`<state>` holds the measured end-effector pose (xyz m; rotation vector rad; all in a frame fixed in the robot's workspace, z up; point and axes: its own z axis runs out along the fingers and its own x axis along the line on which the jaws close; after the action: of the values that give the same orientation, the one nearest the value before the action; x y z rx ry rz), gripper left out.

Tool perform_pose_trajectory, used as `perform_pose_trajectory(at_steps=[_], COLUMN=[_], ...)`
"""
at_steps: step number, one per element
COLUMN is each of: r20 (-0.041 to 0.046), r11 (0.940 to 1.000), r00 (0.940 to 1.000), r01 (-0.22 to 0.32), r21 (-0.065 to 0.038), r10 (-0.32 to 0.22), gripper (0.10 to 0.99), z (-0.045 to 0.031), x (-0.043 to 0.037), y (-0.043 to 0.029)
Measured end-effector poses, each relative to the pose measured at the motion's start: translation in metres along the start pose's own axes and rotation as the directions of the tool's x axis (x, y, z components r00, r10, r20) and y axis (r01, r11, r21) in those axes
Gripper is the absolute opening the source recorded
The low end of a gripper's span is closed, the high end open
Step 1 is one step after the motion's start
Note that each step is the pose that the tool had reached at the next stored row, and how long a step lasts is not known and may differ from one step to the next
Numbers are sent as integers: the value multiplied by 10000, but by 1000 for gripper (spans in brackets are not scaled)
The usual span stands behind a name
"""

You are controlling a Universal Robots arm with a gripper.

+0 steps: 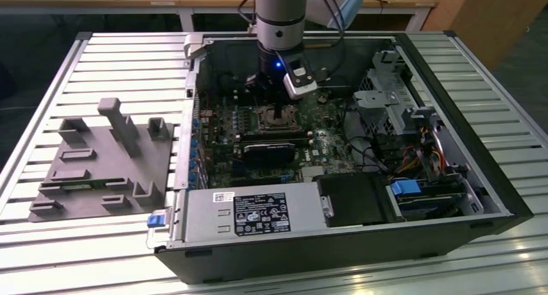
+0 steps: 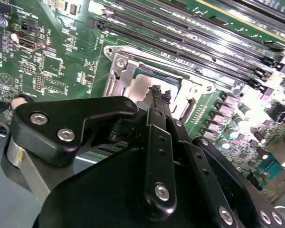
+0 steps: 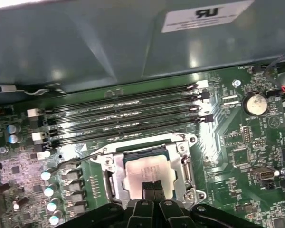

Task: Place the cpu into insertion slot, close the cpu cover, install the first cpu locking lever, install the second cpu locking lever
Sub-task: 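Close the cpu cover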

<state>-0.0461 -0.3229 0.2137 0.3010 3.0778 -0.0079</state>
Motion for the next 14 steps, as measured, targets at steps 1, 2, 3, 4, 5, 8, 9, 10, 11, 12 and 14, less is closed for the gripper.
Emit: perform_pose_trajectory(at_steps=[1, 2, 3, 4, 5, 8, 9, 10, 11, 12, 14], r20=[0, 0, 0, -1, -1, 0, 0, 0, 0, 0, 1], r11=[10000, 10000, 10000, 10000, 10000, 10000, 10000, 10000, 10000, 10000, 10000], r00=[10000, 10000, 10000, 10000, 10000, 10000, 10000, 10000, 10000, 10000, 10000], r01=[3, 5, 5, 6, 6, 6, 7, 7, 7, 7, 7], r21=[-1, 0, 1, 3, 2, 1, 0, 0, 0, 0, 0], r10=[-3, -5, -5, -6, -6, -6, -7, -7, -7, -7, -7], gripper=[102, 102, 102, 102, 102, 102, 102, 102, 102, 102, 102], z=[1, 0, -1, -6, -13, -51, -63, -78, -96, -115, -159], x=[-6, -7, -7, -7, -8, -10, -11, -11, -12, -13, -15], y=[1, 1, 2, 2, 2, 2, 3, 3, 3, 3, 4])
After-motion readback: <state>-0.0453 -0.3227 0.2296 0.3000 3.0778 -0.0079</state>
